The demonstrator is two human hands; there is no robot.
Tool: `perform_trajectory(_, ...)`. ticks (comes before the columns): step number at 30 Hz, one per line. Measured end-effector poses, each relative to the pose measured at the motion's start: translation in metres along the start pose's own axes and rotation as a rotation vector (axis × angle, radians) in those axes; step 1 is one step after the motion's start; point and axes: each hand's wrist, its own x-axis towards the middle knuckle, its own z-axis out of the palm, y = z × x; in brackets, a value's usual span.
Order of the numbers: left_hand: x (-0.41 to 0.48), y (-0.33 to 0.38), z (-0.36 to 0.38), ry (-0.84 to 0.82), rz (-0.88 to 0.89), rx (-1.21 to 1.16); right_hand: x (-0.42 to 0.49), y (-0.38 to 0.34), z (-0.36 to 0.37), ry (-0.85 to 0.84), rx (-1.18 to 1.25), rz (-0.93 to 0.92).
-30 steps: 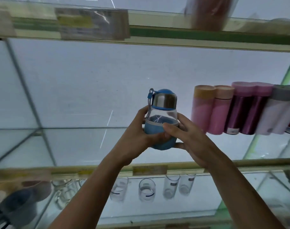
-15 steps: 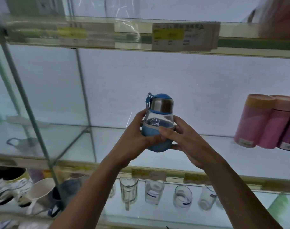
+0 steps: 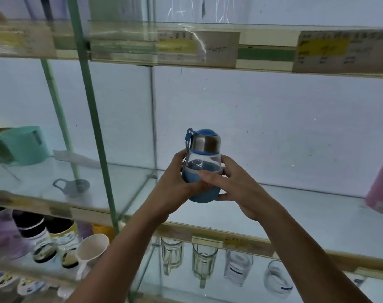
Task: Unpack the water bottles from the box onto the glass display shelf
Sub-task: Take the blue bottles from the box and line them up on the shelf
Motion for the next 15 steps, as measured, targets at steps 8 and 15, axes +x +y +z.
perform_trajectory(8,0.014,-0.013,-0.028,0.045,-0.022,-0.01,0.029,-0.001,0.026,0.012,-0.02,0.002)
perform_trajectory(15,0.026,-0.016,-0.04,0.061,-0.02,0.036,0.048,-0.002,0.041,0.041,-0.025,0.031)
